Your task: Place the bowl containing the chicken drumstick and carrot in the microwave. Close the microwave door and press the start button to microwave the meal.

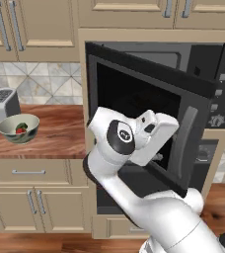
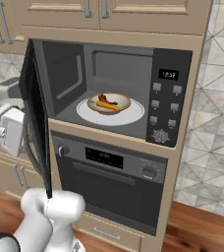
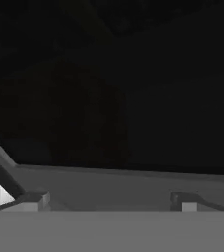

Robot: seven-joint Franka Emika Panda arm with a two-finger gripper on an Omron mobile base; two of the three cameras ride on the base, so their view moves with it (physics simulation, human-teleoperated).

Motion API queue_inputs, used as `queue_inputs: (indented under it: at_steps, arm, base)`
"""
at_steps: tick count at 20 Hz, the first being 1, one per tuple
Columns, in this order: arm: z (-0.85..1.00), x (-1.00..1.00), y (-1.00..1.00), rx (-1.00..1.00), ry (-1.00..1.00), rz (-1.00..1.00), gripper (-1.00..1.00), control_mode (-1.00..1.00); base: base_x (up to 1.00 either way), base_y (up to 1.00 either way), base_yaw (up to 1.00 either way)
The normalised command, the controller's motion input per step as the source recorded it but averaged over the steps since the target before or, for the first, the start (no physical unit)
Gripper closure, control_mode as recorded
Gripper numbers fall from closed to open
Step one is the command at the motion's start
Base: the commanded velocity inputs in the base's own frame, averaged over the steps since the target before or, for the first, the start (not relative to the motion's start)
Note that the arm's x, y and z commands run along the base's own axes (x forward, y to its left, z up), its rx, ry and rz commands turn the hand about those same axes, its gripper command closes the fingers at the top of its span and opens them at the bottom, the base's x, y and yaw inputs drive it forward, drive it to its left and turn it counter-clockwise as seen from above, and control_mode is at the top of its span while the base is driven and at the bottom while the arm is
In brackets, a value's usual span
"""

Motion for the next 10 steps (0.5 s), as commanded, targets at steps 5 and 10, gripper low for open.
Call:
queue_inputs:
  at_steps: [5, 10]
  arm:
    - [0.15, 0.30, -0.91, 0.08, 0.07, 0.14, -1.00, -1.00]
    - [0.00, 0.78, -0.59, 0.02, 0.23, 0.19, -1.00, -1.00]
  base:
    - [0.00, 0.00, 0.00]
    - [0.00, 0.00, 0.00]
